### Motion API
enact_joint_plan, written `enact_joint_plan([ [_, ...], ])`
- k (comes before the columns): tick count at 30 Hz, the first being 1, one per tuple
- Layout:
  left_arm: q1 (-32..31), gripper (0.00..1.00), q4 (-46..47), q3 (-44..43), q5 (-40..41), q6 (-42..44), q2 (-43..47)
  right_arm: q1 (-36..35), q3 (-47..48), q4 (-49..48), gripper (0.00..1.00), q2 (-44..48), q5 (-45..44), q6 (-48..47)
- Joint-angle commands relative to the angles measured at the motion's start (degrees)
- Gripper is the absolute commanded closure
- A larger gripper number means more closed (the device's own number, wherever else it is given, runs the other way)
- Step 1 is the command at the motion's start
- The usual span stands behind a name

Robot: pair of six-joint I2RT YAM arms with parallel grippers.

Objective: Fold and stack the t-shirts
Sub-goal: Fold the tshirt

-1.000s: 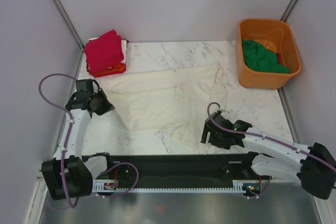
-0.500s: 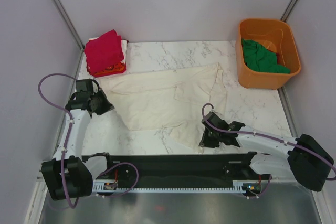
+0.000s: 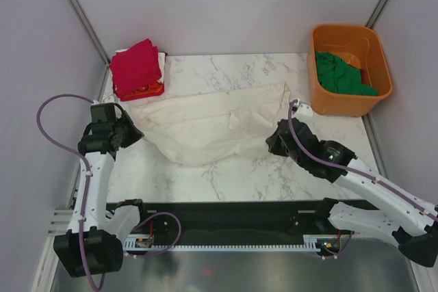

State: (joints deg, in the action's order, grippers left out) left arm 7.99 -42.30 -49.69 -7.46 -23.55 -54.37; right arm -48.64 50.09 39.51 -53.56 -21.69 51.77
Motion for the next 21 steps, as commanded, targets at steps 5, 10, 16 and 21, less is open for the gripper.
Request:
enact_joint_plan([
  [5,-0.08,0.98,-1.29,-8.66,-0.63,-1.76,-4.06,1.26,14.15,-2.48,1.0,-10.76,-12.93,-11.42],
  [10,-0.08,0.98,-1.2,-16.48,0.96,-1.58,-11.09,11.43,23.64,-9.61,1.0,-20.34,-7.77,-18.44],
  [16,0.01,0.98,-1.2,-25.36,1.83,-2.11,-21.64,18.92,34.27,-14.19,1.0,-33.17,-2.22,-21.88],
  [21,0.1,0.98,-0.94,-29.84,3.77,-2.9,-29.47,20.78,44.89,-14.46,1.0,-46.09,3.05,-22.76],
])
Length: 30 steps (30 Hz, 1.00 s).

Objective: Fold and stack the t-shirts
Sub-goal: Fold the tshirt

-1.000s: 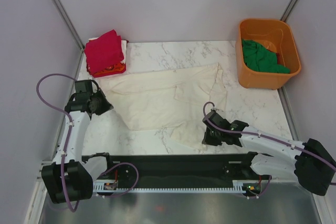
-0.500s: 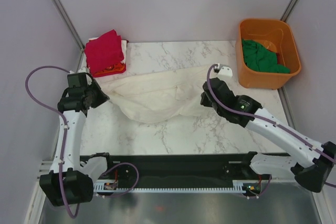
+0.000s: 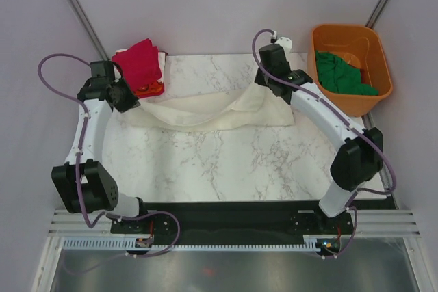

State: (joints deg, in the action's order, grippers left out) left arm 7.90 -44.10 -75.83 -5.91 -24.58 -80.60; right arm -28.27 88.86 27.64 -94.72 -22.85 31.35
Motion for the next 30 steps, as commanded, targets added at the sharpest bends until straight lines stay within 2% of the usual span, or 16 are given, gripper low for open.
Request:
enact_joint_plan([
  [1,0.18,0.98,0.85,-4.4,2.74,-1.88,-6.03,0.93,7.46,-2.59,1.0,-6.6,5.0,-2.35],
  [8,1.06,0.98,0.94,-9.77,5.82,-2.14,-17.21,3.31,20.8,-2.33,1.0,-22.59,12.55,-3.49],
  [14,3.52,0.98,1.82,-11.44,8.63,-3.72,-18.8,5.51,28.99,-3.73,1.0,-29.72,16.07,-4.55],
  [20,4.05,0.98,2.79,-20.56,4.68,-1.7,-26.0,7.44,37.77,-4.08,1.0,-35.96,18.8,-4.2],
  [23,4.14,0.98,2.79,-23.73,2.67,-0.39,-30.49,7.88,39.28,-4.35,1.0,-37.9,19.86,-4.81],
  [30,4.14,0.98,2.79,-25.15,-2.08,0.23,-37.87,7.97,36.65,-5.67,1.0,-38.53,20.92,-5.25],
])
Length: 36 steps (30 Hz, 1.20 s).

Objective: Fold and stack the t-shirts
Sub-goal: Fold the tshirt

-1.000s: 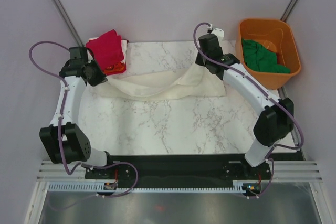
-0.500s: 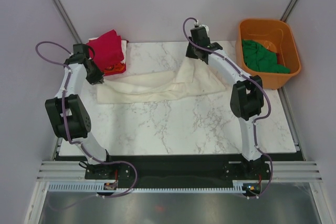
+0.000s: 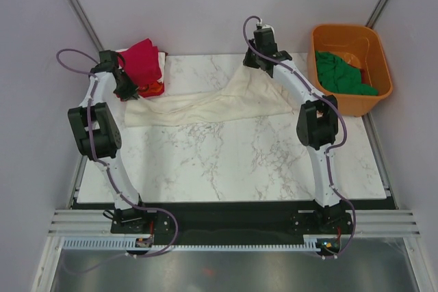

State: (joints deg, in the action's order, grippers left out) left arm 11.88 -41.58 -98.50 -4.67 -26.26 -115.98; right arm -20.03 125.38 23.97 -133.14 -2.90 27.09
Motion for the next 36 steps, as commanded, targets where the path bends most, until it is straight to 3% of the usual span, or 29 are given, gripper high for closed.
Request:
enact_joint_plan([
  [1,0.16,0.98,0.36,-2.75,-3.68,2.09,-3.1,-0.27,-0.48,-2.43,1.0,0.16,0.27,-0.9],
  [10,0.25,0.98,0.54,-1.0,0.54,6.57,-2.23,-0.18,-11.64,-4.37,1.0,9.63,4.55,-2.92],
  [14,0.25,0.98,0.54,3.21,1.67,6.66,0.23,-0.18,-24.7,-4.63,0.98,16.67,3.43,-1.17],
  [15,0.34,0.8,0.54,4.01,2.37,6.49,0.84,-0.18,-27.1,-4.63,0.96,17.82,3.25,-0.73],
  [17,0.43,0.71,0.54,6.64,3.69,6.14,2.51,-0.1,-34.39,-4.63,0.92,21.33,0.99,0.68],
  [19,0.6,0.46,0.62,8.4,5.88,5.52,3.92,-0.01,-38.96,-4.8,0.56,23.88,-3.94,1.38],
  [20,0.86,0.41,0.71,9.54,6.16,5.17,5.05,0.17,-41.86,-4.89,0.39,24.15,-4.83,1.3],
  [21,0.95,0.42,0.63,9.64,6.86,4.91,5.41,0.6,-42.58,-4.2,0.12,24.07,-6.23,1.3],
  [22,1.21,0.37,0.63,10.16,6.78,4.73,5.94,0.87,-42.85,-3.58,0.02,23.72,-6.33,1.21],
  [23,1.39,0.32,0.54,10.34,6.25,4.55,7.08,1.05,-42.77,-2.97,0.02,23.46,-6.42,1.04],
  [24,1.31,0.14,0.54,10.61,6.25,4.38,7.87,0.96,-42.85,-2.61,0.02,23.63,-6.33,0.6],
  [26,1.39,0.03,0.62,11.48,6.86,4.38,9.19,1.05,-43.9,-2.78,0.02,25.56,-5.54,0.33],
  [34,1.39,0.06,0.98,21.3,10.47,3.85,16.31,0.34,-55.22,-4.63,0.02,35.75,-4.49,6.11],
  [36,1.39,0.07,3.08,23.69,9.86,0.43,17.8,0.43,-57.61,-6.55,0.02,36.28,-3.87,7.53],
])
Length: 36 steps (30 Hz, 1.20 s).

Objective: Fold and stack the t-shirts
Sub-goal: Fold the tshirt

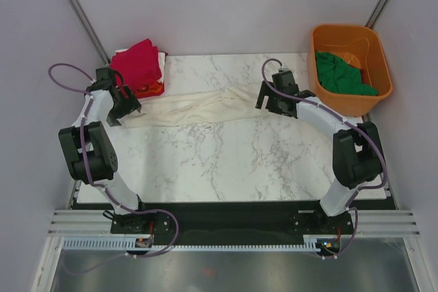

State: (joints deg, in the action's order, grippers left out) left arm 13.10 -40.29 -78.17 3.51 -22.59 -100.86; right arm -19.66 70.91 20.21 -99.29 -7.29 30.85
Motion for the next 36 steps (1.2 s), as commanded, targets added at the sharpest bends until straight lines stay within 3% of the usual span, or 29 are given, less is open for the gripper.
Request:
enact_joint_plan([
  [1,0.17,0.08,3.71,5.2,0.72,-4.29,2.77,0.32,-5.07,-3.85,0.02,1.99,0.78,5.08],
  [3,0.17,0.16,5.39,6.27,-2.26,-5.18,2.16,2.68,-6.66,-8.13,0.02,1.12,6.19,6.58],
  [6,0.17,0.19,7.07,6.02,-3.24,-6.59,-1.0,5.77,-8.51,-12.63,0.02,-1.61,13.07,8.79],
  [12,0.26,0.15,9.09,3.73,-1.84,-7.73,-4.61,7.44,-9.74,-14.31,0.02,-1.79,14.5,8.0],
  [14,0.17,0.19,9.27,2.94,-1.75,-7.65,-5.83,7.71,-10.62,-14.84,0.02,-1.53,14.58,8.0],
  [17,0.34,0.51,9.27,2.15,-1.66,-7.64,-8.65,8.67,-12.29,-16.33,0.02,-1.79,15.81,9.13],
  [18,0.34,0.68,9.18,2.23,-1.58,-7.91,-9.35,9.28,-12.99,-17.99,0.02,-1.7,16.08,9.49],
  [19,0.34,0.77,9.35,1.97,-1.57,-8.08,-9.44,9.55,-13.95,-18.62,0.02,-1.44,16.43,10.01],
  [23,0.34,0.77,9.36,1.53,-1.57,-8.08,-8.57,10.17,-15.01,-21.77,0.04,-1.7,17.3,11.06],
  [24,0.34,0.98,9.27,2.23,-1.92,-7.21,-7.52,10.6,-15.28,-23.62,0.05,-1.96,17.31,11.86],
  [31,-0.62,0.98,9.8,17.24,-4.83,-10.64,11.72,11.31,-11.78,-29.78,0.13,-10.2,17.13,16.43],
  [34,-0.71,0.98,9.71,22.25,-8.32,-11.07,19.01,11.4,-9.23,-32.15,0.26,-13.9,17.83,17.4],
  [36,-0.97,0.98,9.71,24.72,-10.88,-12.03,24.01,10.88,-7.73,-33.65,0.49,-15.23,18.27,17.84],
])
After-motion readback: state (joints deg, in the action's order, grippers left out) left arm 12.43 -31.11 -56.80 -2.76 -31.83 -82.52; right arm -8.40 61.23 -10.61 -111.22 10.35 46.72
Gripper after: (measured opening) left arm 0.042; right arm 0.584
